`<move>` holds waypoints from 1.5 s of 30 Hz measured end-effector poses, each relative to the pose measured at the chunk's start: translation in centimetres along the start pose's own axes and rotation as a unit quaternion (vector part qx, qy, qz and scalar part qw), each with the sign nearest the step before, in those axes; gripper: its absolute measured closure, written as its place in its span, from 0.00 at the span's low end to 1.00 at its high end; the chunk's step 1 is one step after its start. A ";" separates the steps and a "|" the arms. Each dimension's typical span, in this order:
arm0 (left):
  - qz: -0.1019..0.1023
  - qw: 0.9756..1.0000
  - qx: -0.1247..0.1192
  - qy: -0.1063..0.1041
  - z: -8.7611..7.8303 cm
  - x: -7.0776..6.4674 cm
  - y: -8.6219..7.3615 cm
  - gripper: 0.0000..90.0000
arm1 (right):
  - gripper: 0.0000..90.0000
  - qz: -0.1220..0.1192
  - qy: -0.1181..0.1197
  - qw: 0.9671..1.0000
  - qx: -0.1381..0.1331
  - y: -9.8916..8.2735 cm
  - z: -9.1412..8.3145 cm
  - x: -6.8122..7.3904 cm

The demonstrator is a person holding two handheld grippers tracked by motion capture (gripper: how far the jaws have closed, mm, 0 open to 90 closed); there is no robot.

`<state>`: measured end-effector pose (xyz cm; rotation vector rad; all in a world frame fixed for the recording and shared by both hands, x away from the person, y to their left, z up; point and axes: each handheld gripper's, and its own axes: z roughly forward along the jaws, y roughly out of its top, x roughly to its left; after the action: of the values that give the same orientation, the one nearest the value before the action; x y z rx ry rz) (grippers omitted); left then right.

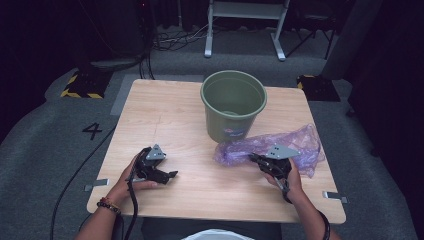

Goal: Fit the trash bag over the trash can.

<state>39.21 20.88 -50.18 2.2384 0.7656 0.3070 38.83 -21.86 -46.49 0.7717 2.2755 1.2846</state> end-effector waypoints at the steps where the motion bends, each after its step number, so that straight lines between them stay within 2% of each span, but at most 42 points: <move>1: 0.008 1.000 -0.015 -0.010 -0.1 -0.5 0.5 0.18 | 1.00 -0.002 -0.005 1.000 -0.004 0.2 -0.2 0.0; 4: 0.019 0.999 -0.044 -0.022 -0.5 -1.3 1.5 0.18 | 1.00 -0.003 -0.009 1.000 -0.019 0.7 -0.8 -0.1; 8: 0.023 0.998 -0.056 -0.027 -0.5 -1.9 2.5 0.18 | 1.00 -0.011 -0.013 1.000 -0.024 1.0 -1.3 0.1; 10: 0.041 0.997 -0.063 -0.024 -0.5 -2.5 3.7 0.19 | 1.00 -0.013 -0.014 1.000 -0.023 1.4 -1.6 0.2; 13: 0.058 0.996 -0.068 -0.021 -0.5 -3.1 4.5 0.19 | 1.00 -0.015 -0.012 0.999 -0.031 2.0 -1.8 0.3; 21: 0.095 0.989 -0.107 -0.025 0.2 -4.8 8.3 0.19 | 1.00 -0.024 -0.001 0.999 -0.035 3.3 -1.5 1.1; 26: 0.104 0.986 -0.127 -0.032 1.1 -5.4 9.9 0.20 | 1.00 -0.033 0.007 0.999 -0.039 4.1 -1.3 1.6; 27: 0.104 0.986 -0.127 -0.032 1.1 -5.4 9.9 0.20 | 1.00 -0.033 0.007 0.999 -0.039 4.1 -1.3 1.6; 31: 0.134 0.984 -0.121 0.009 1.9 -5.7 10.6 0.24 | 1.00 -0.041 0.017 0.998 -0.039 4.4 -1.3 1.9; 34: 0.130 0.984 -0.123 0.025 2.3 -5.5 10.8 0.30 | 1.00 -0.045 0.022 0.998 -0.039 4.7 -1.3 2.1; 36: 0.126 0.984 -0.126 0.028 2.2 -5.3 10.9 0.42 | 1.00 -0.049 0.028 0.998 -0.040 4.9 -1.4 2.3; 37: 0.125 0.983 -0.129 0.032 2.2 -5.2 10.9 0.42 | 1.00 -0.050 0.028 0.998 -0.039 5.0 -1.4 2.3; 39: 0.127 0.981 -0.140 0.039 1.9 -5.1 11.0 0.57 | 1.00 -0.053 0.035 0.997 -0.039 5.3 -1.4 2.5; 41: 0.128 0.980 -0.146 0.037 1.7 -5.0 11.1 0.60 | 1.00 -0.054 0.035 0.997 -0.038 5.4 -1.4 2.5; 42: 0.132 0.979 -0.148 0.033 1.7 -5.0 11.1 0.71 | 0.99 -0.056 0.038 0.997 -0.038 5.5 -1.4 2.6; 43: 0.135 0.979 -0.149 0.039 1.6 -5.0 11.1 0.75 | 0.99 -0.057 0.038 0.997 -0.038 5.6 -1.3 2.7; 45: 0.138 0.978 -0.151 0.037 1.5 -5.0 11.1 0.85 | 0.99 -0.059 0.039 0.997 -0.038 5.8 -1.3 2.7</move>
<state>40.67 10.84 -43.21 2.0483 0.4097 0.6027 37.47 -18.51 -41.06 0.5618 2.2805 1.3588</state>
